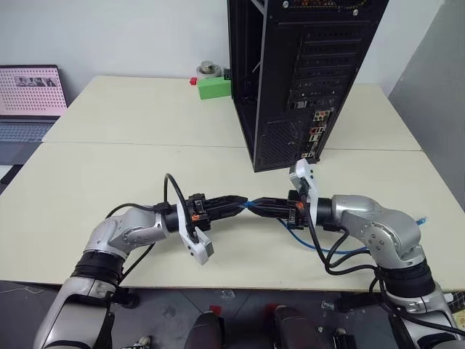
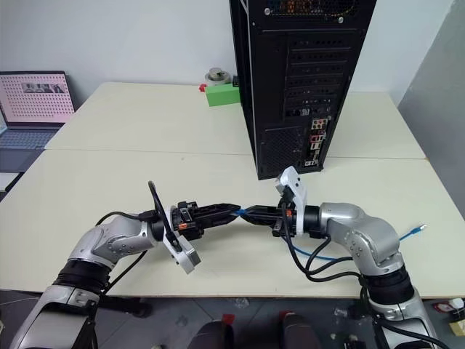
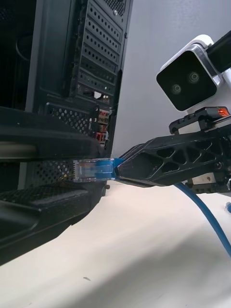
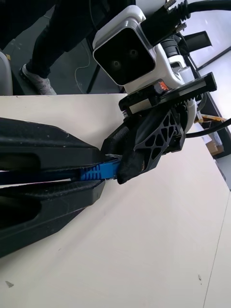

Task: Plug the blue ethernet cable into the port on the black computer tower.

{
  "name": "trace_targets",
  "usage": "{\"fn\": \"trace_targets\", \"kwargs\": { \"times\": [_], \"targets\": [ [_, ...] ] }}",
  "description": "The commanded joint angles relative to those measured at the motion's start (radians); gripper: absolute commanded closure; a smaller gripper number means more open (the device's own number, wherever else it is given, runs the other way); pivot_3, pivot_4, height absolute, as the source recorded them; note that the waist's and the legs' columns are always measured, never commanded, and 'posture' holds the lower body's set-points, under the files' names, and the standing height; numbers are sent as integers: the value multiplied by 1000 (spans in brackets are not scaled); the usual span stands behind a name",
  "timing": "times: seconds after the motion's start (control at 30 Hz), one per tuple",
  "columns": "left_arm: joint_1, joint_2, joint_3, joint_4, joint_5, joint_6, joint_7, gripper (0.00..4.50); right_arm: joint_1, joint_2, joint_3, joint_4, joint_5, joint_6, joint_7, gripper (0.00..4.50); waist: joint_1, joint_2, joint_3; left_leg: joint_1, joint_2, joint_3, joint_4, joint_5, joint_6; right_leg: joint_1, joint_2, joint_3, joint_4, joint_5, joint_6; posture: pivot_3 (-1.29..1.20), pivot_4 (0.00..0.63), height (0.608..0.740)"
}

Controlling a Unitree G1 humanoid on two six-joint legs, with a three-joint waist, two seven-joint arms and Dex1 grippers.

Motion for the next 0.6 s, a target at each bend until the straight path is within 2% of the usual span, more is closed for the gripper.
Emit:
{"fn": "trace_targets", "kwargs": {
  "times": [0.03, 0.13, 0.23, 0.37, 0.47, 0.57, 0.6],
  "targets": [
    [2, 26, -49, -7, -79, 14, -24, 3156, -29, -4, -7, -10, 6, -24, 2, 4496, 0, 0, 0, 0, 0, 0, 0, 0, 0, 0, 0, 0, 0, 0, 0, 0, 150, 740],
    [11, 40, -82, -2, -137, 51, -62, 2623, -31, -14, -7, -9, 4, -25, 6, 4496, 0, 0, 0, 0, 0, 0, 0, 0, 0, 0, 0, 0, 0, 0, 0, 0, 150, 740],
    [32, 44, -105, -5, -254, 142, -120, 2067, -22, -32, -19, -23, -3, -31, -1, 4497, 0, 0, 0, 0, 0, 0, 0, 0, 0, 0, 0, 0, 0, 0, 0, 0, 150, 740],
    [105, 42, -115, -66, -512, 382, -270, 1234, -1, -50, -59, -46, -64, -95, -78, 4497, -2, 0, 0, 0, 1, 0, 0, 0, 0, 0, 0, 0, 0, 0, 0, 0, 150, 740],
    [158, 22, -114, -213, -692, 681, -379, 557, 20, -48, -97, -66, -144, -141, -195, 4497, -3, 0, 0, 0, 0, -1, 0, 0, 0, 0, 0, 0, 0, 0, 0, 0, 150, 740],
    [152, -27, -86, -342, -758, 921, -373, 0, 18, -1, -133, -51, -253, -183, -375, 4497, -1, 0, 0, -1, 1, -1, 1, 0, 0, 0, -1, -1, 1, 0, 0, 0, 150, 740],
    [148, -38, -79, -374, -767, 977, -371, 0, 21, 10, -138, -54, -272, -186, -411, 4497, 0, 0, 0, -1, 0, -1, 1, 0, 0, 0, -1, -1, 0, 0, 0, 0, 150, 740]
  ]
}}
